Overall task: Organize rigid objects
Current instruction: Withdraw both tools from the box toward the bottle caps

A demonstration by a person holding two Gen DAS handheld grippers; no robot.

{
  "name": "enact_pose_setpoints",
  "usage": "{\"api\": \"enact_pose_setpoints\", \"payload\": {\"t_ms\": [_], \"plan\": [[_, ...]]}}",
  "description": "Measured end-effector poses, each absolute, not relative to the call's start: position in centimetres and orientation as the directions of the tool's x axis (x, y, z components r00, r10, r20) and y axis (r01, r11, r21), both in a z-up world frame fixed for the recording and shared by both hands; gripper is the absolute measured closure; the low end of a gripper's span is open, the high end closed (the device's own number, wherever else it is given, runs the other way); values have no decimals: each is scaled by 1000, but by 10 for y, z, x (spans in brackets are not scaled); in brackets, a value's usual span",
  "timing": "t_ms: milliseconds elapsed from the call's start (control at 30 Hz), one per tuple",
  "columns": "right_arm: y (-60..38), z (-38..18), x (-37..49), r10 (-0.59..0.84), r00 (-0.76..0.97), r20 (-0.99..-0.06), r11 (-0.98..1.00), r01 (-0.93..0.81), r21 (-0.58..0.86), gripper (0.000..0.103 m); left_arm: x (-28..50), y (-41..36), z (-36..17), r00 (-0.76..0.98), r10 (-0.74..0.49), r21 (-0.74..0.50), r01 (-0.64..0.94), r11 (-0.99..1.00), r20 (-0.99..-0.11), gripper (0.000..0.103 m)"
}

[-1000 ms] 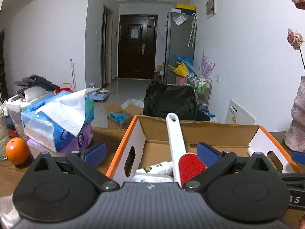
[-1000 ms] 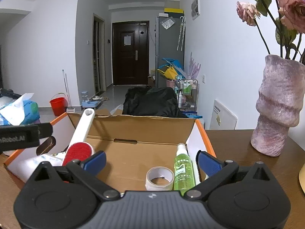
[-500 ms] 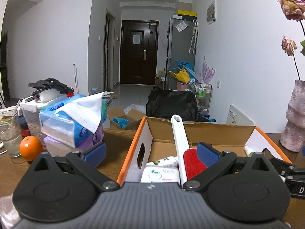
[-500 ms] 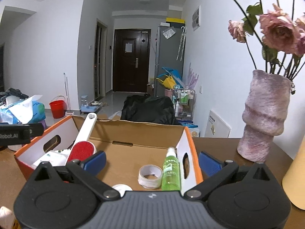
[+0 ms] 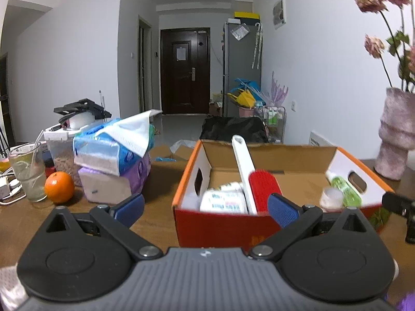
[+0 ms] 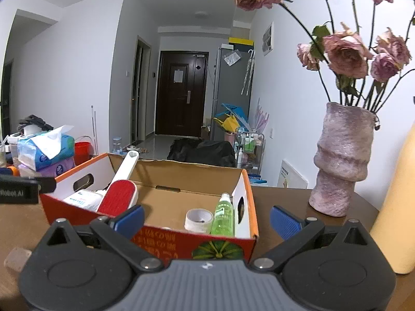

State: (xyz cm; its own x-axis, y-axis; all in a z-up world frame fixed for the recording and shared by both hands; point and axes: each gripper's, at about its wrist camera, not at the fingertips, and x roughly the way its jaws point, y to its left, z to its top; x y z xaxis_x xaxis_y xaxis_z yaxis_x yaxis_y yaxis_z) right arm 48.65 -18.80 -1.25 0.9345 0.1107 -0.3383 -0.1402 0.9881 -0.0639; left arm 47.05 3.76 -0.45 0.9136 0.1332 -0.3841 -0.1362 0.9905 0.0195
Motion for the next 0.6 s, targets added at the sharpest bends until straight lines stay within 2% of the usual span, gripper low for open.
{"api": "enact_pose_setpoints", "payload": {"t_ms": [600], "plan": [[-203, -30, 406, 91, 916, -391, 987, -137, -90, 0, 403, 23, -22, 889, 95, 37, -88, 995, -448, 0]]}}
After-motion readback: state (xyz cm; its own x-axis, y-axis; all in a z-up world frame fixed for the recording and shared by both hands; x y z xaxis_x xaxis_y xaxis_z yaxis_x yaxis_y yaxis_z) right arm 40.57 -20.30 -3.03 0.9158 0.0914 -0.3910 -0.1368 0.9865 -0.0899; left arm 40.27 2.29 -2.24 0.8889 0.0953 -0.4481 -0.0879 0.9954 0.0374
